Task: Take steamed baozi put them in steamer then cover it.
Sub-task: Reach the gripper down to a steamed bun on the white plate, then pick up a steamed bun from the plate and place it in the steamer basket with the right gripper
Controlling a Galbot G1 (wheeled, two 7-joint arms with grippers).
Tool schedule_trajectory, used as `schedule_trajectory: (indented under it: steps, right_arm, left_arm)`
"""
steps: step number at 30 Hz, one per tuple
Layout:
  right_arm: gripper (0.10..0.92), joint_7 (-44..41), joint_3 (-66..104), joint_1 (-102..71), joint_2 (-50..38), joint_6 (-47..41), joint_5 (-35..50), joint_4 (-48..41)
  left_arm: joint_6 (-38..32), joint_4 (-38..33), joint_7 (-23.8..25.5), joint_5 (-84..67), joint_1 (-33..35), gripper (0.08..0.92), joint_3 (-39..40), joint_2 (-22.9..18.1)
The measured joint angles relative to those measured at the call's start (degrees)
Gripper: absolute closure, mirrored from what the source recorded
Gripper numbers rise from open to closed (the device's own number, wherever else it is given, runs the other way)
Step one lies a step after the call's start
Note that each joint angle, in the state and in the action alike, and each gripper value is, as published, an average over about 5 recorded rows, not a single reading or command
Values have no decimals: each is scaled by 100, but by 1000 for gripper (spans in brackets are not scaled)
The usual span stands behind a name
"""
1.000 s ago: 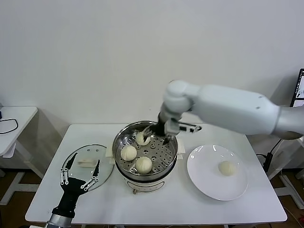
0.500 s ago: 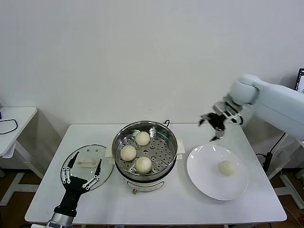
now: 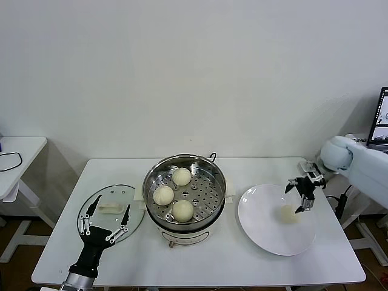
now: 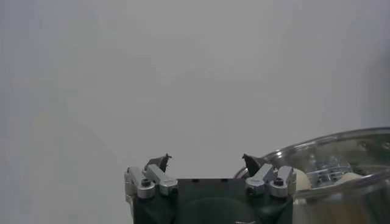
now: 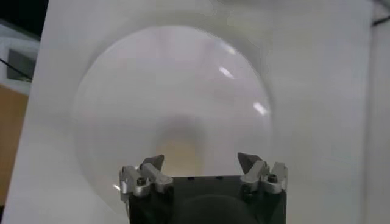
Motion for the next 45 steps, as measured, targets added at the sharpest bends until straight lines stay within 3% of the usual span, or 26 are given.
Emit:
schedule_trajectory:
  steps: [21,29,38,45]
  right_arm:
    - [208,429,475,-827,261,-54,-217,-435]
    - [336,399,408,-752,230,-106,-208,-357]
    - [347,-34,-149,198,212,-232,-26,70]
    - [352,-354,-1087,1671,543,-450,667,632]
  left_arm:
    - [-13,63,1,-18,-1,177,-85,-7]
    - [-20,65,3,-18,0,177,-74,-15]
    - [-5,56,4,-18,-36,177,-59,4]
    - [13,77,4,-18,-97,177,-19,14]
